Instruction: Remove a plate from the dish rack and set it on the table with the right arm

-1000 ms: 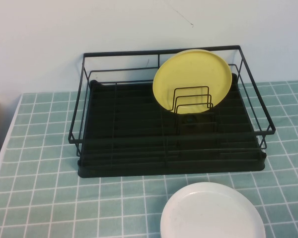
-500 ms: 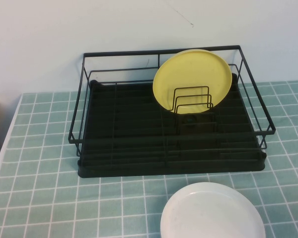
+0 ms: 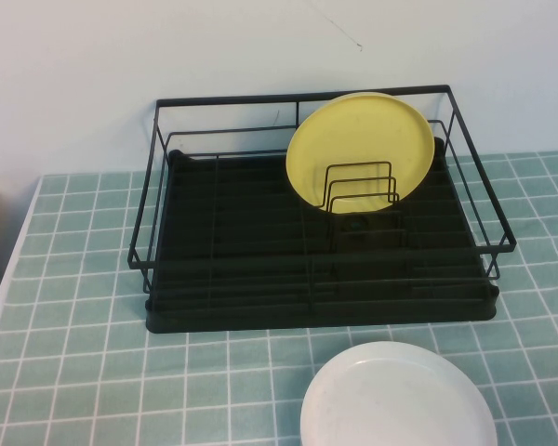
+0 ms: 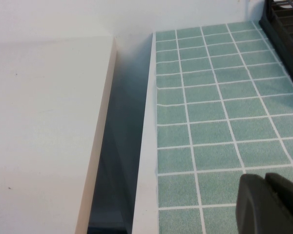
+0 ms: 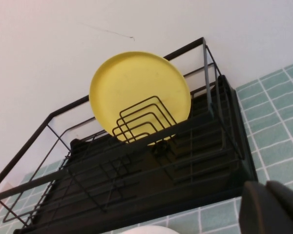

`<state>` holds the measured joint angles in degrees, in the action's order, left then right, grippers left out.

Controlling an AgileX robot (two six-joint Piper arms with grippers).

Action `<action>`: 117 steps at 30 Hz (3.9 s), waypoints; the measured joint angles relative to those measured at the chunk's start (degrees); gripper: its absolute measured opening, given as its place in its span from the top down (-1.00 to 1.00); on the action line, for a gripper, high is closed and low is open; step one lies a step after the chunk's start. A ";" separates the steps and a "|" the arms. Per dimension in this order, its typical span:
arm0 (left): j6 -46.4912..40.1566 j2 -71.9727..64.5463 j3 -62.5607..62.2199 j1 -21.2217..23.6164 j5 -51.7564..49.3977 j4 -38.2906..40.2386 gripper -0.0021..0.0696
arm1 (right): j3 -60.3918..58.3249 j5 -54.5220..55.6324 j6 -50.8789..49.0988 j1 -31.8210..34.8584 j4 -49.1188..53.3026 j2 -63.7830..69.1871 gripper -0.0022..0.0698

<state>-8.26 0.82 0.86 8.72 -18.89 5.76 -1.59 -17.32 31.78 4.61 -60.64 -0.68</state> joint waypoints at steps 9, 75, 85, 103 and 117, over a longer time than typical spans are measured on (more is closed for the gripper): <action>0.00 0.00 0.00 0.00 0.00 0.00 0.95 | 0.00 0.00 0.90 0.00 0.00 0.00 0.94; 0.00 0.00 0.00 0.00 0.00 0.00 0.95 | 104.01 -22.94 58.52 -14.02 13.70 116.76 -0.43; 0.00 0.00 0.00 0.00 0.00 0.00 0.95 | 111.09 -16.56 55.03 -14.13 13.79 126.40 -0.42; 0.00 0.00 0.00 0.00 0.00 0.00 0.95 | 115.23 -21.99 44.86 -14.13 21.32 115.52 0.72; 0.00 0.00 0.00 0.00 0.00 0.00 0.95 | 104.30 -52.54 -6.29 -14.13 54.39 82.48 0.72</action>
<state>-8.26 0.82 0.86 8.72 -18.89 5.76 102.71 -69.86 25.49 -9.52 -6.25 81.80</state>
